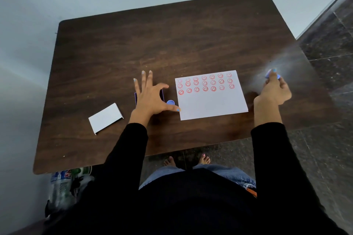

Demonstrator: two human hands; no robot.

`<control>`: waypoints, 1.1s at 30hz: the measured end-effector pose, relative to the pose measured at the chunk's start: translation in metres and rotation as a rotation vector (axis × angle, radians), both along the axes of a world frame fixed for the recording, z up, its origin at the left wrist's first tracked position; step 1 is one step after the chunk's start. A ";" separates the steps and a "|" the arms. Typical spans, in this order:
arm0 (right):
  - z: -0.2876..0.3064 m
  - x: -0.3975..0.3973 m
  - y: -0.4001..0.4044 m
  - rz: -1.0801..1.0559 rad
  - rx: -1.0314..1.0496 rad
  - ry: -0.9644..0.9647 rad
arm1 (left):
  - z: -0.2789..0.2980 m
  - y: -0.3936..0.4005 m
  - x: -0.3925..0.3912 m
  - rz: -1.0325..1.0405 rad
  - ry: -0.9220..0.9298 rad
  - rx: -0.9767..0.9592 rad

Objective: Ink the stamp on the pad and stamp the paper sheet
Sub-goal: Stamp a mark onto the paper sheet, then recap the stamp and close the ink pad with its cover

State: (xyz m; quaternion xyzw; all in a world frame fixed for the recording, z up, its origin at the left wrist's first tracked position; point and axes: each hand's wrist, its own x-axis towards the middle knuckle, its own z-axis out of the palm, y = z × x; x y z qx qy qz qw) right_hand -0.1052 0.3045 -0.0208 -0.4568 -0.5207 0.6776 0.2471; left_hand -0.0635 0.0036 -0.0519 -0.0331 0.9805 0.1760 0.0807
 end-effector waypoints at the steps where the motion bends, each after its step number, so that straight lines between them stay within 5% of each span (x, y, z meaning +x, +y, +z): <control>1: 0.000 0.000 0.001 0.006 -0.023 -0.002 | 0.001 -0.002 0.003 0.009 -0.013 0.004; 25: 0.011 -0.012 -0.021 0.088 -0.096 0.041 | 0.004 0.009 0.010 0.224 0.060 0.200; 29: 0.015 -0.017 -0.086 0.392 -0.234 0.198 | 0.013 0.013 0.009 0.326 0.174 0.319; 33: 0.006 -0.004 -0.147 0.927 -0.124 0.051 | 0.019 0.015 0.006 0.389 0.228 0.359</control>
